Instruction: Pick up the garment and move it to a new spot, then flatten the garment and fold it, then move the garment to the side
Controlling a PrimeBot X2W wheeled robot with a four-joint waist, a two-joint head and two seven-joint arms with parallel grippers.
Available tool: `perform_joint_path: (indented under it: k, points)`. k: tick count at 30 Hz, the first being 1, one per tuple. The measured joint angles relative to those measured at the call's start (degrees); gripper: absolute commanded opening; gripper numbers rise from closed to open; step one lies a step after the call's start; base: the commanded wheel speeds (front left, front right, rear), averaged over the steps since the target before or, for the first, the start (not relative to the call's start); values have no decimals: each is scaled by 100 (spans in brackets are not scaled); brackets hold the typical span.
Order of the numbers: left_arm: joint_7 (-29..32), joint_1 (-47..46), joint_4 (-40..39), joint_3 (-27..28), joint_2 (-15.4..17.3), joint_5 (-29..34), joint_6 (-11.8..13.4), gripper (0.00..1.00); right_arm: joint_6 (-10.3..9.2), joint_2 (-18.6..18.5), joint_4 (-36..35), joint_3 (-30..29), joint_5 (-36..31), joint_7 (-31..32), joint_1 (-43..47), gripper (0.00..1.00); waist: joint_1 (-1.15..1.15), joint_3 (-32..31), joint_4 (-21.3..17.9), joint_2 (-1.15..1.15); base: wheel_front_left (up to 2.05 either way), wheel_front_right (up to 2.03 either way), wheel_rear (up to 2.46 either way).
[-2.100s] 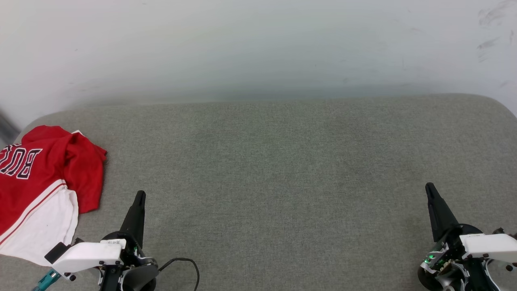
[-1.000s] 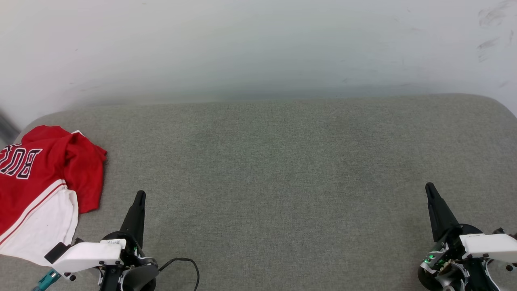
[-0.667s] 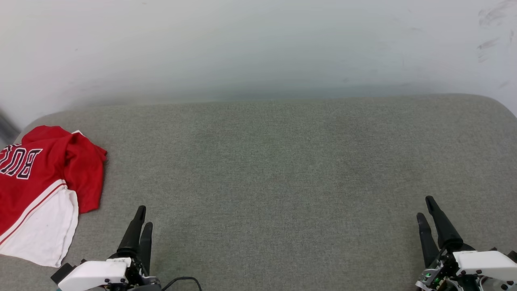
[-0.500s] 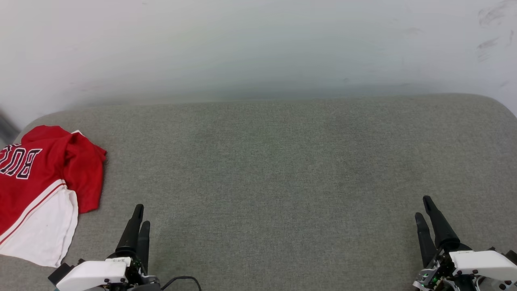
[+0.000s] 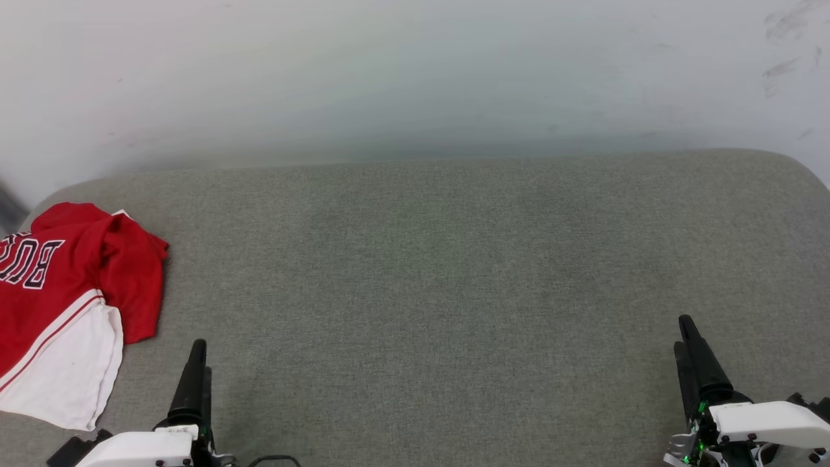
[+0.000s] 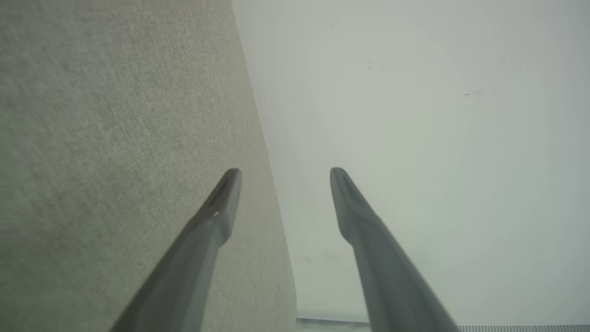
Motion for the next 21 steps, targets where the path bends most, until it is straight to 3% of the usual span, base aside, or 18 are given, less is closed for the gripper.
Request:
perform_joint_path:
  k: [13, 21]
  points:
    - [-287, 37, -390, 495, 3, 1236, 1, 100, 0, 0, -320, -156, -1892, -274, -12, 100, 0, 29, -43, 0, 0, 0, 0]
    - [-436, 54, -944, 398, 7, 2213, 1, 100, 0, 0, -814, -194, -3328, -434, -32, 100, 0, 56, -68, 0, 0, 0, 0]
